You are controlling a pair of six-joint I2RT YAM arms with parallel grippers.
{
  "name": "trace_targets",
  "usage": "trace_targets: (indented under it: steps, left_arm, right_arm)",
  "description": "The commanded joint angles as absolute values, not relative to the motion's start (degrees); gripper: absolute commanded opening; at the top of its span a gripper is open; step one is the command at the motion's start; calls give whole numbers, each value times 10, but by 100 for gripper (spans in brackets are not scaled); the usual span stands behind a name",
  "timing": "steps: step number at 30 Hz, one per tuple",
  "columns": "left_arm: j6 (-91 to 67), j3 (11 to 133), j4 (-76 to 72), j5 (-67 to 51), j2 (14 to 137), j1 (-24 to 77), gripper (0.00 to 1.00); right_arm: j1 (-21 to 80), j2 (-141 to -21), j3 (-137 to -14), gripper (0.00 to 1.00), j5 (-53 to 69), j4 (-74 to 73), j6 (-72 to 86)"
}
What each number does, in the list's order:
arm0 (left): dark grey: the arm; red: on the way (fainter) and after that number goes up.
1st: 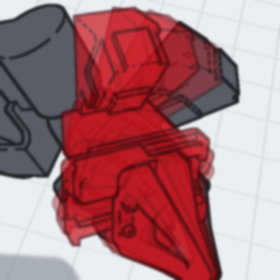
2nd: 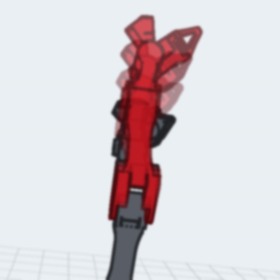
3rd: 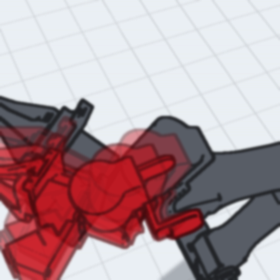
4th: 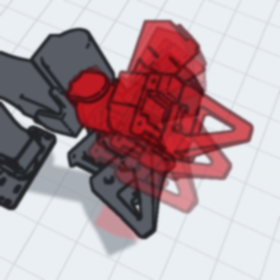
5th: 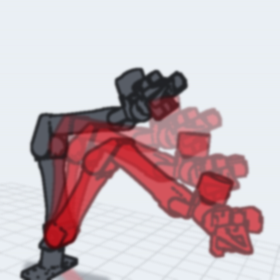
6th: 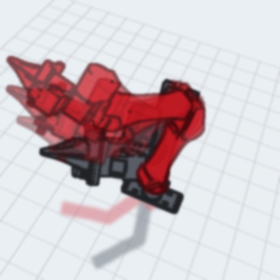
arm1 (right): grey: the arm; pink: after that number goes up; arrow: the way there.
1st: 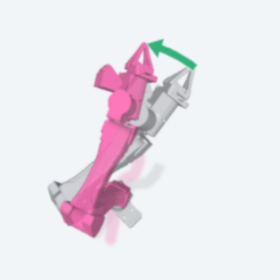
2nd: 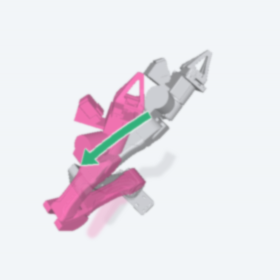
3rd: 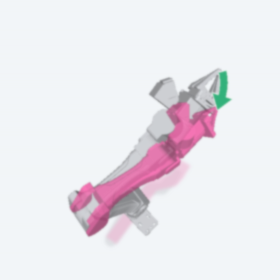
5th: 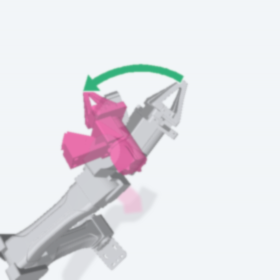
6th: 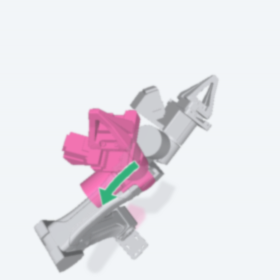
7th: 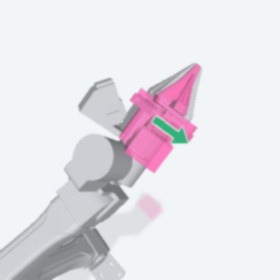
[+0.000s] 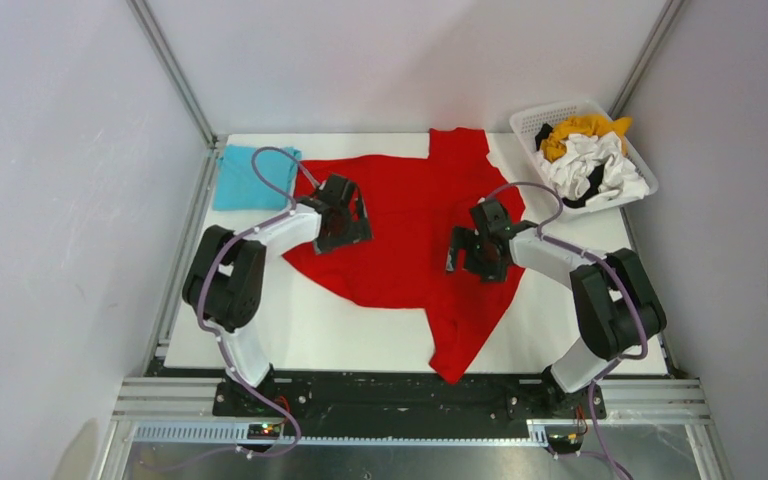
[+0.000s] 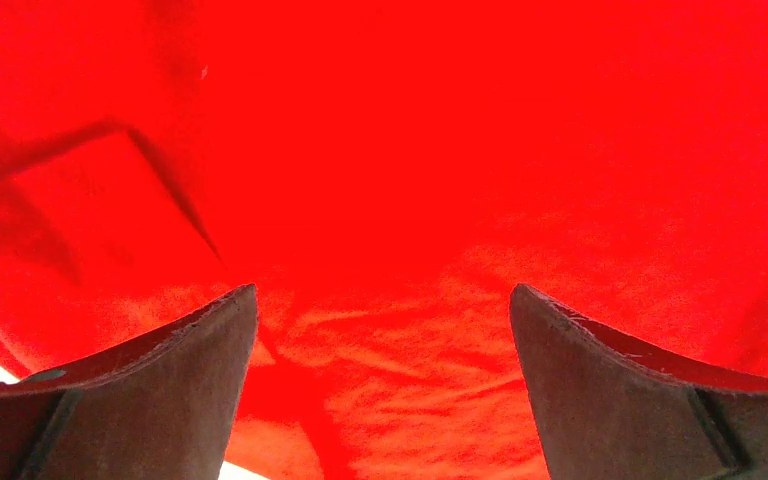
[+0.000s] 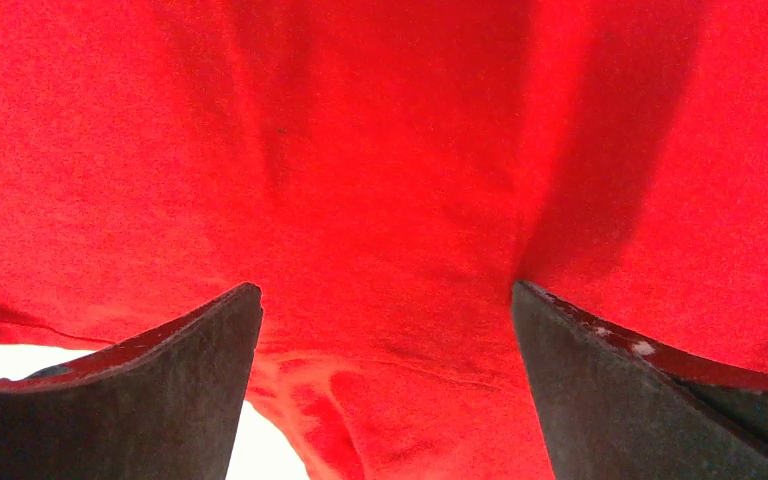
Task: Fold and stack the t-shirts
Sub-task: Flatten out the tshirt
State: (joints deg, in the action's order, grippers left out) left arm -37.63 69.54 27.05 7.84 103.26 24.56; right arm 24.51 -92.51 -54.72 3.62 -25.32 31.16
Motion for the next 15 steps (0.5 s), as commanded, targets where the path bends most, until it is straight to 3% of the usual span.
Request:
trace_targets:
  steps: [1,6,15]
  left_arm:
    - [-396,651,269,80,1028,250,100]
    - [-401,583,271,90,1005,241,100]
    - [-455,418,349,162,818,196,100]
  right_arm:
    - [235,-916,-519,99,38,-214,336]
    - [205,-914,-471,99,31,-204,348]
    - [181,-901,-441,99,35,-193,365]
